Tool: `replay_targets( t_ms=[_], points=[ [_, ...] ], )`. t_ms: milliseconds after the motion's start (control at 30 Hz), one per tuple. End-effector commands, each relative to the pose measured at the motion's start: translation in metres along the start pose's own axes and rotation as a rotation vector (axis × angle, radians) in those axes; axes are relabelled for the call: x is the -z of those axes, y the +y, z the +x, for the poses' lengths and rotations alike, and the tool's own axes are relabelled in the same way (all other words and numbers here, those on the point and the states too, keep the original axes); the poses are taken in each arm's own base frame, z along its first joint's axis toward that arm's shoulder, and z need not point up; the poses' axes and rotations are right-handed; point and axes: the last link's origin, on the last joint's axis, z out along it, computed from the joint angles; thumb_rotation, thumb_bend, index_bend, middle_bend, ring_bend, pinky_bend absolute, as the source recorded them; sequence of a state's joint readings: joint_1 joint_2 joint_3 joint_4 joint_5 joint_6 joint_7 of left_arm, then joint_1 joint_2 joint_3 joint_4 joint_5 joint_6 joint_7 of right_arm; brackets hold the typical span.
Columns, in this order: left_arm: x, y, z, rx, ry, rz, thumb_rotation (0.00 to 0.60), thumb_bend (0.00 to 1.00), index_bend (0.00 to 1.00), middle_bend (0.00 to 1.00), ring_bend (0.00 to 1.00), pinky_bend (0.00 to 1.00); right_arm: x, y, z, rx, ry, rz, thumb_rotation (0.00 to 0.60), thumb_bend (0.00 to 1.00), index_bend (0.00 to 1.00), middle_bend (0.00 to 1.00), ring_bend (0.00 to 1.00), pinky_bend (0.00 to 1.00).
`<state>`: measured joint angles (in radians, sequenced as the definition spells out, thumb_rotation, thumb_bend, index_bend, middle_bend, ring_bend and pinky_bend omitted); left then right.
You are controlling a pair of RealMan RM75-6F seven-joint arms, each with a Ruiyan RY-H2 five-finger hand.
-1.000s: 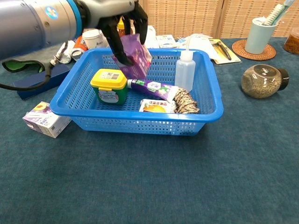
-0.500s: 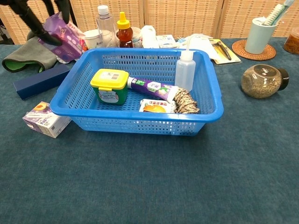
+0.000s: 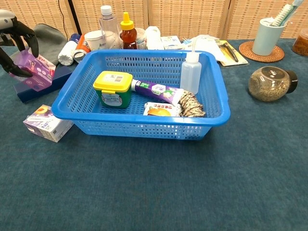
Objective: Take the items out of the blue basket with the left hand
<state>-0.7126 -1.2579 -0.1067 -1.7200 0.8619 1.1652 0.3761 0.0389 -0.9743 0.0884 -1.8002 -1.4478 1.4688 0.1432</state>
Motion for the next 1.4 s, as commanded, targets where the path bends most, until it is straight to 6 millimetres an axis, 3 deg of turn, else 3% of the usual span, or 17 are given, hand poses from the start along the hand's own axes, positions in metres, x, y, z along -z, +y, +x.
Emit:
replay_targets(
  t_ms=[33, 133, 233, 300, 367, 433, 667, 867, 1000, 1200, 1400],
  points=[
    [-0.005, -0.001, -0.014, 0.002, -0.028, 0.033, 0.6, 0.2, 0.53, 0.45, 0.35, 0.0, -0.001, 0.0, 0.0, 0.002, -0.001, -0.003, 0.6, 0.0, 0.0, 0.0, 0.0, 0.0],
    [-0.008, 0.001, -0.019, -0.002, -0.037, 0.048, 0.6, 0.2, 0.51, 0.43, 0.32, 0.0, -0.001, 0.001, -0.001, 0.003, -0.001, -0.007, 0.6, 0.0, 0.0, 0.0, 0.0, 0.0],
    [-0.01, 0.003, -0.024, -0.007, -0.049, 0.056, 0.6, 0.2, 0.4, 0.23, 0.2, 0.0, -0.002, 0.001, -0.002, 0.003, -0.006, -0.009, 0.6, 0.0, 0.0, 0.0, 0.0, 0.0],
    [-0.011, 0.004, -0.027, -0.012, -0.059, 0.056, 0.6, 0.18, 0.22, 0.06, 0.07, 0.0, -0.003, 0.001, -0.003, 0.006, -0.015, -0.007, 0.6, 0.0, 0.0, 0.0, 0.0, 0.0],
    [-0.011, 0.006, -0.028, -0.009, -0.064, 0.051, 0.6, 0.14, 0.07, 0.0, 0.01, 0.0, -0.003, 0.002, -0.003, 0.011, -0.021, -0.005, 0.6, 0.0, 0.0, 0.0, 0.0, 0.0],
    [-0.01, 0.006, -0.027, -0.001, -0.067, 0.043, 0.6, 0.12, 0.01, 0.0, 0.0, 0.0, -0.003, 0.002, -0.003, 0.012, -0.024, -0.003, 0.6, 0.0, 0.0, 0.0, 0.0, 0.0],
    [-0.002, 0.013, -0.011, 0.048, -0.008, -0.016, 0.6, 0.11, 0.0, 0.0, 0.0, 0.0, -0.003, 0.002, -0.002, 0.006, -0.021, -0.004, 0.6, 0.0, 0.0, 0.0, 0.0, 0.0],
    [0.003, 0.042, 0.008, 0.09, 0.06, -0.195, 0.6, 0.1, 0.0, 0.0, 0.0, 0.0, -0.002, 0.002, -0.001, 0.0, -0.015, -0.006, 0.6, 0.0, 0.0, 0.0, 0.0, 0.0],
    [-0.004, 0.07, 0.015, 0.055, 0.051, -0.268, 0.6, 0.08, 0.0, 0.0, 0.0, 0.0, -0.003, 0.002, 0.0, -0.005, -0.011, -0.009, 0.6, 0.0, 0.0, 0.0, 0.0, 0.0],
    [-0.029, 0.109, 0.0, 0.019, -0.011, -0.297, 0.6, 0.08, 0.0, 0.0, 0.0, 0.0, -0.003, 0.003, 0.001, -0.009, -0.012, -0.014, 0.6, 0.0, 0.0, 0.0, 0.0, 0.0],
    [-0.043, 0.131, -0.017, -0.019, -0.049, -0.29, 0.6, 0.08, 0.0, 0.0, 0.0, 0.0, -0.005, 0.005, 0.002, -0.014, -0.009, -0.021, 0.6, 0.0, 0.0, 0.0, 0.0, 0.0]
  ],
)
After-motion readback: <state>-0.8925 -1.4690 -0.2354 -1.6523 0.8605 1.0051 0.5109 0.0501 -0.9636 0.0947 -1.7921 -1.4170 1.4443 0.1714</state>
